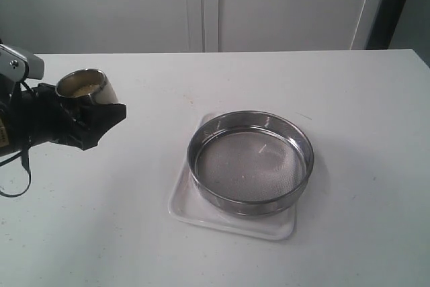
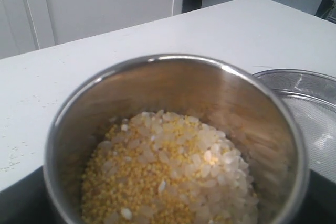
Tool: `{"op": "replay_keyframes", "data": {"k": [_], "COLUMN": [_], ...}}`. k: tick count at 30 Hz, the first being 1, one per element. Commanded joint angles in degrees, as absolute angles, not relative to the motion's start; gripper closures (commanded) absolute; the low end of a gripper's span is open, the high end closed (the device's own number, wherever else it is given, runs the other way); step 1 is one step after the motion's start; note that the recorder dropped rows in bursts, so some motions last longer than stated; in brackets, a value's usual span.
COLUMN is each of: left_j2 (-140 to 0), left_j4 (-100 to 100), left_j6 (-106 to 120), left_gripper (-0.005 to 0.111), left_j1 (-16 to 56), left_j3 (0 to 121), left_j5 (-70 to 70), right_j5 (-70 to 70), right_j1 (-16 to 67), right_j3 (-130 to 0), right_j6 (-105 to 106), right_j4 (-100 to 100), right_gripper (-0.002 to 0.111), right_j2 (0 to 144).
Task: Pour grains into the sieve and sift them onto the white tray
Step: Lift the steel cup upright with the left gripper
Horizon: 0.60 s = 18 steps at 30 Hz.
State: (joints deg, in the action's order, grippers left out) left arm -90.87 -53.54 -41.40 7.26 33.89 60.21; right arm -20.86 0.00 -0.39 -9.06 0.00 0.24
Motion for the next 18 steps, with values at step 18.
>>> {"op": "replay_keyframes", "data": {"k": [18], "left_j2": [-89.9], "left_j4": [-51.1], "left_j6": [-42.2], "left_gripper": [0.107], "left_j1": [21.9], "left_j3": [42.0], "left_j5": [38.6], "right_j5": [-20.0], "right_j1": [0.1], "right_j3": [0.0], "right_j6": [-9.3], "right_j4": [0.0], "right_gripper": [0.108], "right_j2": [0.0]}}
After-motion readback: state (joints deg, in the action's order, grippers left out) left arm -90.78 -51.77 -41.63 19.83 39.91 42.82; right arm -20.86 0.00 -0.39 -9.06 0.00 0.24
